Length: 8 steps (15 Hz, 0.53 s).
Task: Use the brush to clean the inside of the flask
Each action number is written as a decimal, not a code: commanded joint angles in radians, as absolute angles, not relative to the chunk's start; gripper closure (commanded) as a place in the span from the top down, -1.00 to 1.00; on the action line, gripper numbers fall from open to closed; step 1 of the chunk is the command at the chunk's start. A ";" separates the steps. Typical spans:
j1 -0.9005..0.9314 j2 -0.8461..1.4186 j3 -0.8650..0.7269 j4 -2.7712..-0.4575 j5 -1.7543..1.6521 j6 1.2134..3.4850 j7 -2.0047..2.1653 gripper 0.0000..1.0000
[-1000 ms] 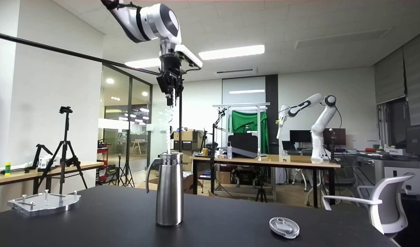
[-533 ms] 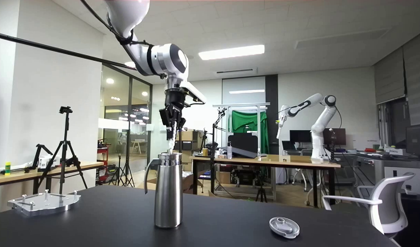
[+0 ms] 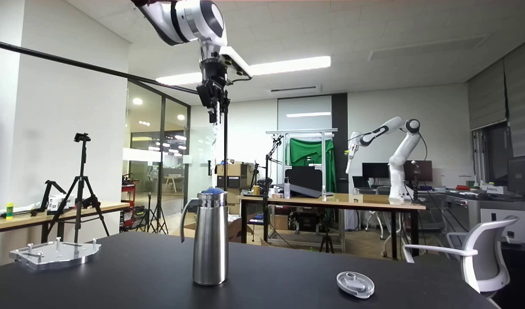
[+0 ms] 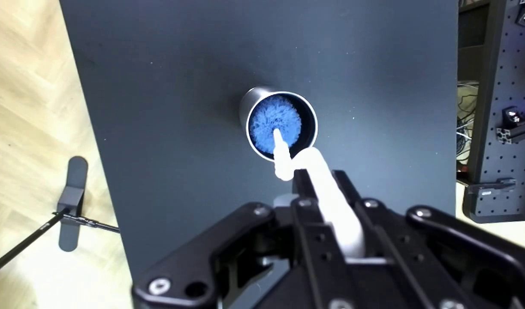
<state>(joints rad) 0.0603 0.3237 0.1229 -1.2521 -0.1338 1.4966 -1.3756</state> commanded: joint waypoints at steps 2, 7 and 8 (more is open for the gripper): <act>0.047 0.342 0.120 -1.344 -0.117 1.579 -1.374 -0.92; 0.047 0.472 0.118 -1.380 -0.085 1.610 -1.354 -0.92; 0.048 0.487 0.117 -1.363 -0.089 1.613 -1.352 -0.92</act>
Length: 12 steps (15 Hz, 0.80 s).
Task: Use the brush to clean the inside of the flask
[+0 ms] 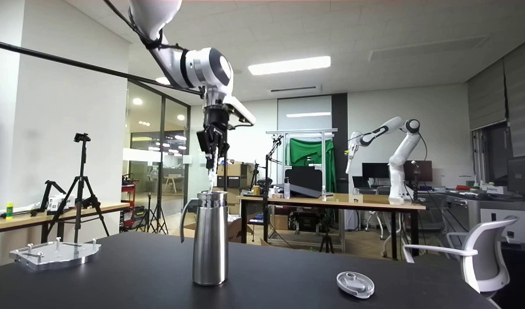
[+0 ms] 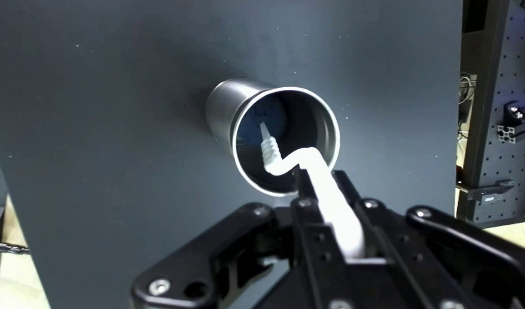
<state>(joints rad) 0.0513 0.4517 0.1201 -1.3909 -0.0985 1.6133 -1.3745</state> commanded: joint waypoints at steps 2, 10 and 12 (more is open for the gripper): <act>0.053 0.481 0.113 -1.331 -0.109 1.609 -1.346 -0.92; 0.077 0.377 0.121 -1.192 -0.177 1.440 -1.398 -0.92; 0.079 0.374 0.122 -1.184 -0.175 1.420 -1.405 -0.92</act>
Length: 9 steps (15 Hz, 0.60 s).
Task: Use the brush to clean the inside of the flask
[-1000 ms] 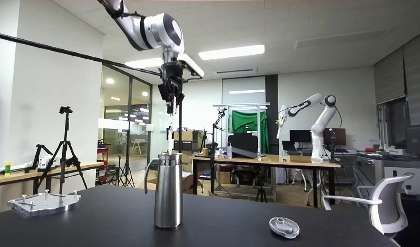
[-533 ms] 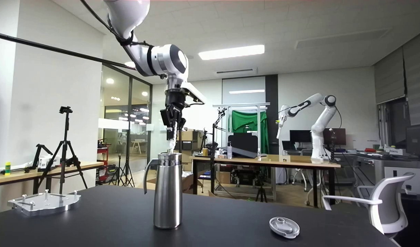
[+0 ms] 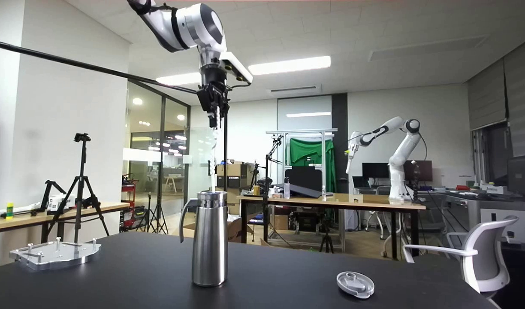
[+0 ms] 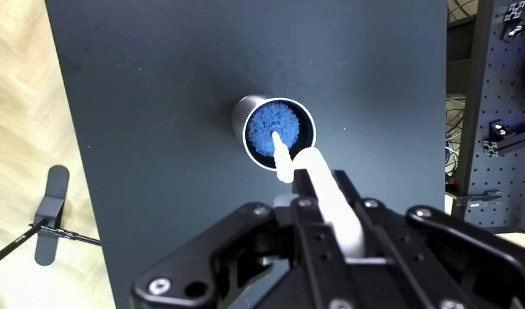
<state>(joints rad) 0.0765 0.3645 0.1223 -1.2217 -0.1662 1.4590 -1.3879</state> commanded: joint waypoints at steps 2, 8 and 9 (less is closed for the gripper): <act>0.080 0.377 0.121 -1.185 -0.176 1.411 -1.407 -0.19; 0.078 0.362 0.119 -1.196 -0.180 1.408 -1.402 0.51; 0.080 0.356 0.120 -1.202 -0.184 1.413 -1.399 0.64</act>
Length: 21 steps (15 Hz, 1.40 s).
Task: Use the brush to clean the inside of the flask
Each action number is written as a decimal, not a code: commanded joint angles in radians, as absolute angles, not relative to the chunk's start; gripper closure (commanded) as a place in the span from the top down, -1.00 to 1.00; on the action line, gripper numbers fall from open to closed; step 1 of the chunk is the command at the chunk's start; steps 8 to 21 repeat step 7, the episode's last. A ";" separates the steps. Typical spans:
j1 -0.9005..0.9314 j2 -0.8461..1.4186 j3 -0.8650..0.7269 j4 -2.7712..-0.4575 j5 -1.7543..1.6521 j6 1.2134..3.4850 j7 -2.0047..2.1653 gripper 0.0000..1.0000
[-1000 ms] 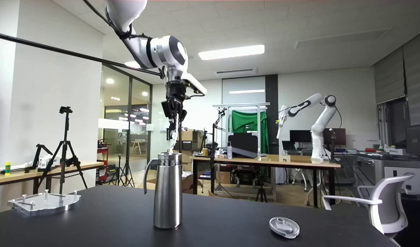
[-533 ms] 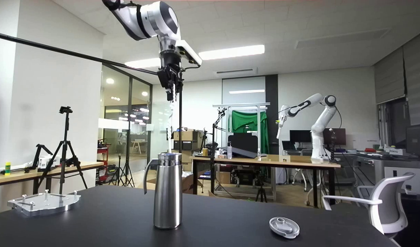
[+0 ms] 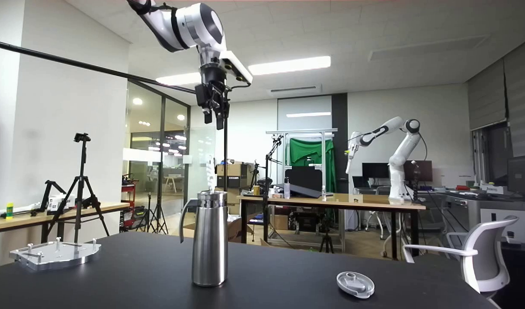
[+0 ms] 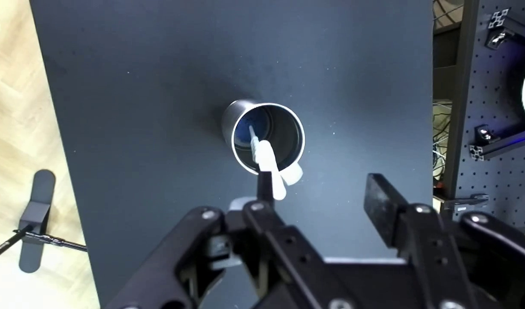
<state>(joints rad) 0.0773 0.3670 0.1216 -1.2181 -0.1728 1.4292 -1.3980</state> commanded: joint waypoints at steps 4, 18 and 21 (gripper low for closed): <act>0.078 0.362 0.123 -1.218 -0.171 1.429 -1.398 0.69; 0.078 0.362 0.124 -1.219 -0.171 1.429 -1.399 0.91; 0.078 0.362 0.124 -1.219 -0.171 1.429 -1.399 0.91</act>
